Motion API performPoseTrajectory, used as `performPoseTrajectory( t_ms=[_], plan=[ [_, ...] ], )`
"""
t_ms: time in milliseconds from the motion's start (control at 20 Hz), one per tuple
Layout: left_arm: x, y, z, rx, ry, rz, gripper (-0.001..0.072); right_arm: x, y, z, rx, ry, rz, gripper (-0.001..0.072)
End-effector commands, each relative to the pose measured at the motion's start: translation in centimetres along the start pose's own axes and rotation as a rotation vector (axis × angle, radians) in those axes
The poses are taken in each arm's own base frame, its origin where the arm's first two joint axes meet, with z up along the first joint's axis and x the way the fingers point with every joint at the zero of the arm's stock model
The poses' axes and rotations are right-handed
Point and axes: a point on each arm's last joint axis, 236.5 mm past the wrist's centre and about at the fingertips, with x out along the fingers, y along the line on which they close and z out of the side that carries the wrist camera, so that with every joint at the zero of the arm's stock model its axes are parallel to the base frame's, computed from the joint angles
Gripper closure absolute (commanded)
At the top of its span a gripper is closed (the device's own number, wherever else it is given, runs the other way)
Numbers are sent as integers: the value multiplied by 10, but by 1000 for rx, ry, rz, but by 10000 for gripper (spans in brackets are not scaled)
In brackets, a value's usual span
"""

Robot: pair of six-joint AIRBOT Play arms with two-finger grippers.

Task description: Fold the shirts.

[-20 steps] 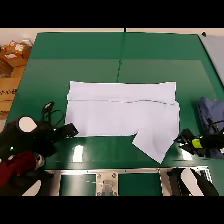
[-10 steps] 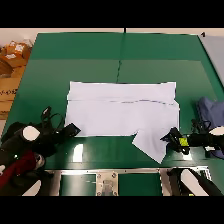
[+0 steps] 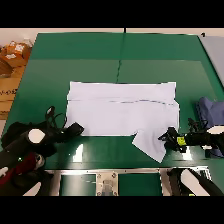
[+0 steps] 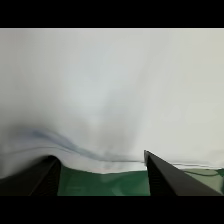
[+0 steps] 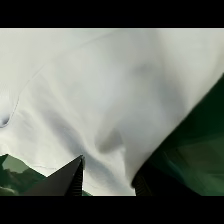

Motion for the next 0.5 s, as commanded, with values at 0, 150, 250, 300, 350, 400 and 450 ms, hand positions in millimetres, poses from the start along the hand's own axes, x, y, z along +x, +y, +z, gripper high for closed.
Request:
performPoseTrajectory(
  t_ms=[0, 150, 250, 300, 350, 400, 450],
  plan=[
    [4, -13, -3, 33, -21, -25, 118, 0, -2, 14, -8, -59, -11, 307],
    [5, 4, 6, 40, -65, 36, 119, 0, -2, 12, -26, -49, -8, 308],
    [4, 4, 17, 33, -114, 31, 251, 0, 4, 11, -31, -48, 12, 308],
    [4, 2, 22, 40, -136, 25, 462, 0, 7, 11, -40, -48, 26, 317],
    [3, 1, 25, 44, -148, 20, 477, 0, 9, 11, -41, -49, 36, 317],
    [3, 1, 25, 45, -148, 19, 685, 0, 10, 11, -40, -49, 38, 352],
    [3, 1, 23, 50, -141, 22, 682, 0, 10, 11, -47, -48, 38, 524]
  ],
)
